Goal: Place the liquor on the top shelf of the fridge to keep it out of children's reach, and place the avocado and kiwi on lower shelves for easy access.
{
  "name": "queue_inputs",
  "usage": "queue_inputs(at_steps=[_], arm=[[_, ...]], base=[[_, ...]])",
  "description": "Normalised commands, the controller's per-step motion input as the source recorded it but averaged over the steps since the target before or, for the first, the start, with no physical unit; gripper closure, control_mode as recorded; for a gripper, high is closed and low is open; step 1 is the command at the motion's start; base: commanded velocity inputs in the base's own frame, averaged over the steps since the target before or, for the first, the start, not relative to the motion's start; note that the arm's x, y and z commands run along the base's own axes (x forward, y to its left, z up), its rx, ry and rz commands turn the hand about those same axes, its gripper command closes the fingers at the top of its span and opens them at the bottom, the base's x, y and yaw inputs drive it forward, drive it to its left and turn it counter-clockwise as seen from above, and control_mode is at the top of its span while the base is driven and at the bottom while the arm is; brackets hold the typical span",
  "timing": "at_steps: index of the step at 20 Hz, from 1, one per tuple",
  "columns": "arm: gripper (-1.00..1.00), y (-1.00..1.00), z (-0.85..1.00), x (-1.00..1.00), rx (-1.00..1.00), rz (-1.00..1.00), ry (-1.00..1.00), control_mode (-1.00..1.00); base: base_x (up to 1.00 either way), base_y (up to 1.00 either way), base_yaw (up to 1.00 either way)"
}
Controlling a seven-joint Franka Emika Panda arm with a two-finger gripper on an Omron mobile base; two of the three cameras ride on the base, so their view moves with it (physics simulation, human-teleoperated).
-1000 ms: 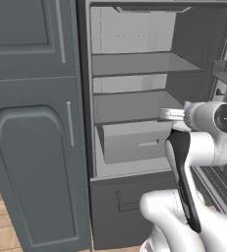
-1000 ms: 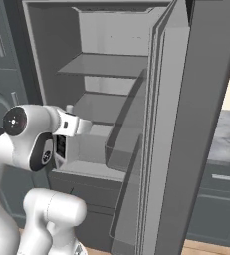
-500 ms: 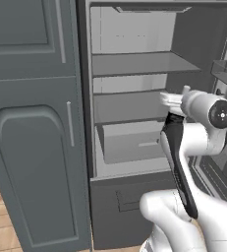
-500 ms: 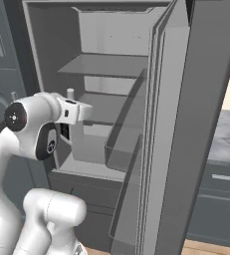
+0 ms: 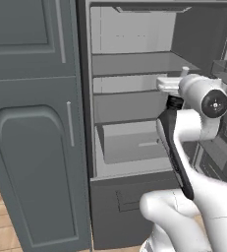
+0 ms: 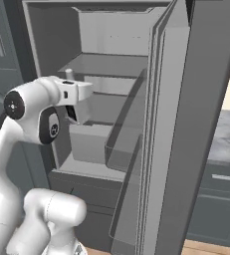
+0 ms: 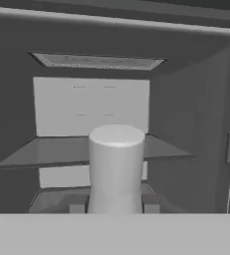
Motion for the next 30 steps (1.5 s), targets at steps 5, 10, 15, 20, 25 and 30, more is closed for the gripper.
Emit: queue_inputs(at_steps=[5, 10, 15, 20, 25, 30], arm=[[1.0, 0.0, 0.59, 0.26, -0.19, -0.03, 0.02, -1.0], [1.0, -0.01, 0.46, 0.29, -0.04, -0.02, 0.07, -1.0], [1.0, -0.02, 0.33, 0.32, 0.05, 0.0, 0.01, -1.0], [1.0, -0.09, 0.06, 0.35, 0.16, 0.0, -0.03, -1.0], [1.0, -0.13, 0.0, 0.44, 0.13, 0.0, -0.07, -1.0], [1.0, -0.1, 0.0, 0.52, 0.07, 0.0, -0.07, -1.0]], base=[[0.0, 0.0, 0.0], [0.0, 0.0, 0.0], [0.0, 0.0, 0.0], [0.0, 0.0, 0.0], [0.0, 0.0, 0.0], [0.0, 0.0, 0.0]])
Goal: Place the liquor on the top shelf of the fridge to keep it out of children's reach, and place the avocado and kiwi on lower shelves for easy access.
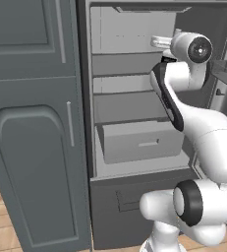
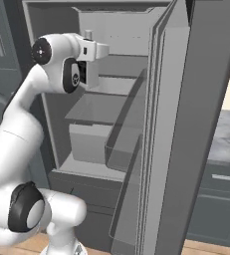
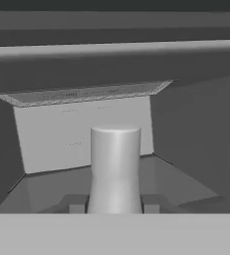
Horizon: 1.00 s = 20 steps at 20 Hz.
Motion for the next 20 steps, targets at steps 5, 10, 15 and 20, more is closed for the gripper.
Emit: queue_inputs(at_steps=[5, 10, 15, 20], arm=[[1.0, -0.02, 0.0, 0.55, 0.01, 0.0, -0.03, -1.0], [1.0, 0.0, 0.0, 0.55, 0.0, 0.0, 0.0, -1.0], [1.0, 0.0, 0.02, 0.5, 0.0, 0.0, 0.0, -1.0], [1.0, 0.0, 0.04, 0.42, 0.0, 0.0, 0.0, -1.0]], base=[[0.0, 0.0, 0.0], [0.0, 0.0, 0.0], [0.0, 0.0, 0.0], [0.0, 0.0, 0.0]])
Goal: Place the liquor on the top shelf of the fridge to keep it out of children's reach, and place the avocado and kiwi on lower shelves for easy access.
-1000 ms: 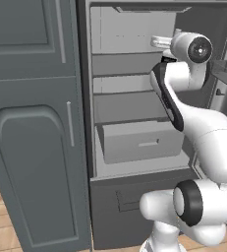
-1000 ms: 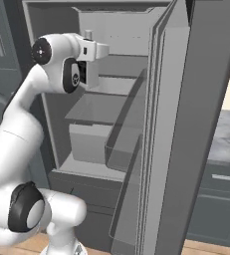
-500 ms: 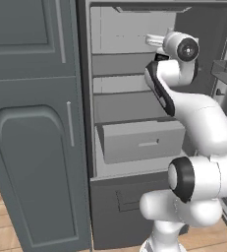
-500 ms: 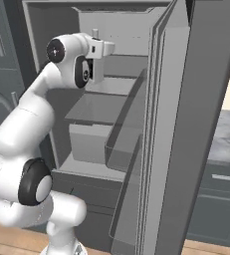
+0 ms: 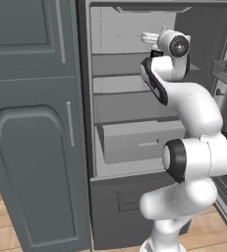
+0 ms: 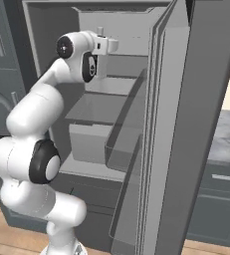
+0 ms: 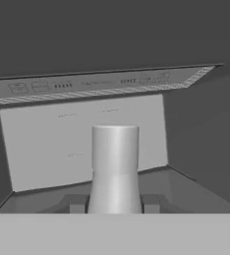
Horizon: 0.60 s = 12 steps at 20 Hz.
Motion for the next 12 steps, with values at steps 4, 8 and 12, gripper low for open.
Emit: queue_inputs(at_steps=[4, 8, 12], arm=[[1.0, 0.0, 0.0, 0.44, 0.0, 0.0, 0.0, -1.0], [1.0, 0.0, 0.0, 0.44, 0.0, 0.0, 0.0, -1.0], [1.0, 0.0, 0.0, 0.49, 0.0, 0.0, 0.0, -1.0]], base=[[0.0, 0.0, 0.0], [0.0, 0.0, 0.0], [0.0, 0.0, 0.0]])
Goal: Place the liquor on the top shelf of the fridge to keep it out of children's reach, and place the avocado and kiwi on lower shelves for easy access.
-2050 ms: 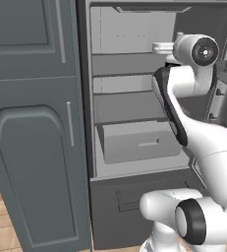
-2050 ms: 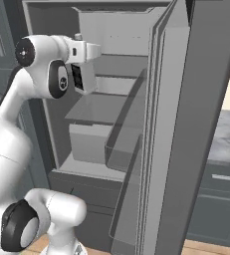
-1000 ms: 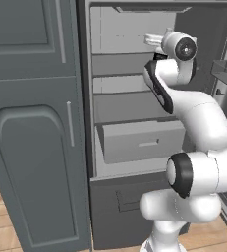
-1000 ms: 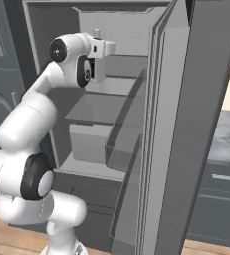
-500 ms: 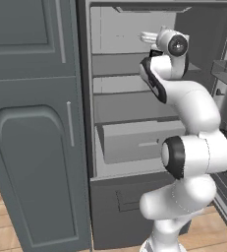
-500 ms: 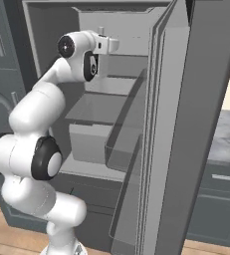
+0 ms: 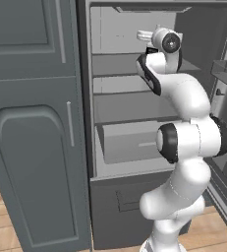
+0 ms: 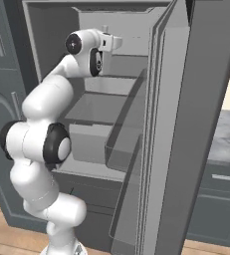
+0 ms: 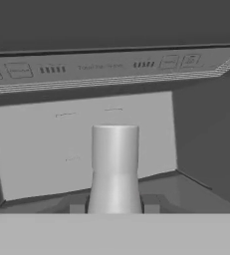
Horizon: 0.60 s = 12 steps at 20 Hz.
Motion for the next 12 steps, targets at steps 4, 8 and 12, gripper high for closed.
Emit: queue_inputs(at_steps=[4, 8, 12], arm=[[1.0, 0.0, 0.0, 0.61, 0.0, 0.0, 0.0, -1.0], [1.0, 0.0, 0.0, 0.57, 0.0, 0.0, 0.0, -1.0], [1.0, 0.0, 0.0, 0.53, 0.0, 0.0, 0.0, -1.0]], base=[[0.0, 0.0, 0.0], [0.0, 0.0, 0.0], [0.0, 0.0, 0.0]])
